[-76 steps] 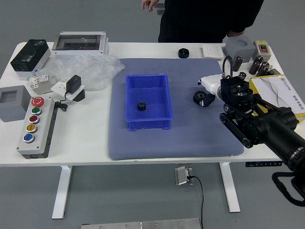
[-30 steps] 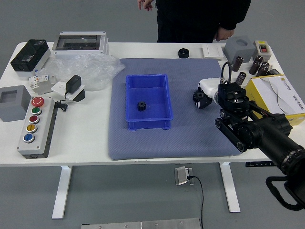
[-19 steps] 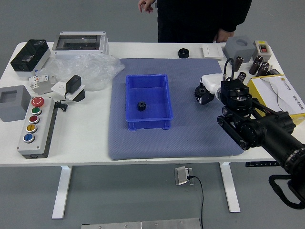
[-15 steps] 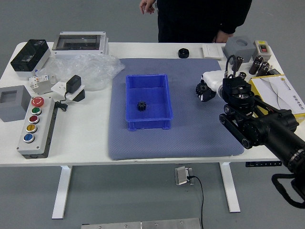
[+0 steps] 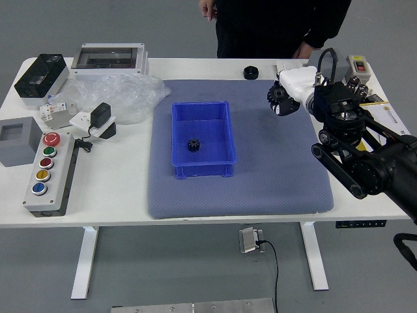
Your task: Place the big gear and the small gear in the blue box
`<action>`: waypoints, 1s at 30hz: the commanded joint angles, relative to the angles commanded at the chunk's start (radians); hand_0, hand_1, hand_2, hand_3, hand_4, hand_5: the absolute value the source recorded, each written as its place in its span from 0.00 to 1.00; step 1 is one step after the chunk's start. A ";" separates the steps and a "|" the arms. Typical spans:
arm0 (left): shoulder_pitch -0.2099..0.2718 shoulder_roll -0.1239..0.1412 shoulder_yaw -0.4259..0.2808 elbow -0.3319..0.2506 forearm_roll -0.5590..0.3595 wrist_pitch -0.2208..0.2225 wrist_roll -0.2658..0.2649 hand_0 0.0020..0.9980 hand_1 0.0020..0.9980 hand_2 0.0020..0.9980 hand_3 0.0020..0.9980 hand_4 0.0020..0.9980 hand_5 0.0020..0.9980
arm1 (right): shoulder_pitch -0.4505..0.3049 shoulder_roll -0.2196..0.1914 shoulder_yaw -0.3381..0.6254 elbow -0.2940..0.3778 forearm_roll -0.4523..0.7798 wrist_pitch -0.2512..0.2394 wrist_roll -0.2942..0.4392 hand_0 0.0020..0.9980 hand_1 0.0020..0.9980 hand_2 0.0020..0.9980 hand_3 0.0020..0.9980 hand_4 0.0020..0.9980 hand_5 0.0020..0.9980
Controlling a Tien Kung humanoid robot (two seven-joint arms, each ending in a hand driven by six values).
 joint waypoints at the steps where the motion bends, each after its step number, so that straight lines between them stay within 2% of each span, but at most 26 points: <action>1: 0.000 0.000 0.000 0.000 0.000 0.000 0.000 0.83 0.79 0.78 0.76 0.67 0.36 | 0.000 -0.001 -0.002 0.029 0.000 0.003 -0.004 0.54 0.43 0.46 0.49 0.56 0.31; 8: 0.001 0.002 -0.001 0.000 0.004 -0.001 -0.001 0.83 0.79 0.78 0.76 0.67 0.36 | 0.014 0.032 -0.022 0.192 0.000 0.018 -0.018 0.54 0.43 0.46 0.49 0.56 0.31; 12: 0.004 0.002 -0.003 0.000 0.008 -0.002 0.000 0.83 0.79 0.78 0.76 0.67 0.35 | 0.024 0.077 -0.032 0.228 0.000 0.020 -0.020 0.54 0.43 0.46 0.49 0.55 0.31; 19: 0.002 -0.005 0.000 0.000 0.009 -0.003 -0.001 0.83 0.79 0.78 0.76 0.67 0.36 | 0.007 0.148 -0.063 0.181 0.000 0.004 -0.016 0.54 0.43 0.46 0.49 0.55 0.31; 30: 0.002 -0.010 -0.001 0.000 0.011 -0.002 -0.001 0.83 0.79 0.78 0.76 0.67 0.36 | -0.020 0.176 -0.084 0.106 0.000 -0.012 -0.006 0.54 0.43 0.46 0.50 0.56 0.32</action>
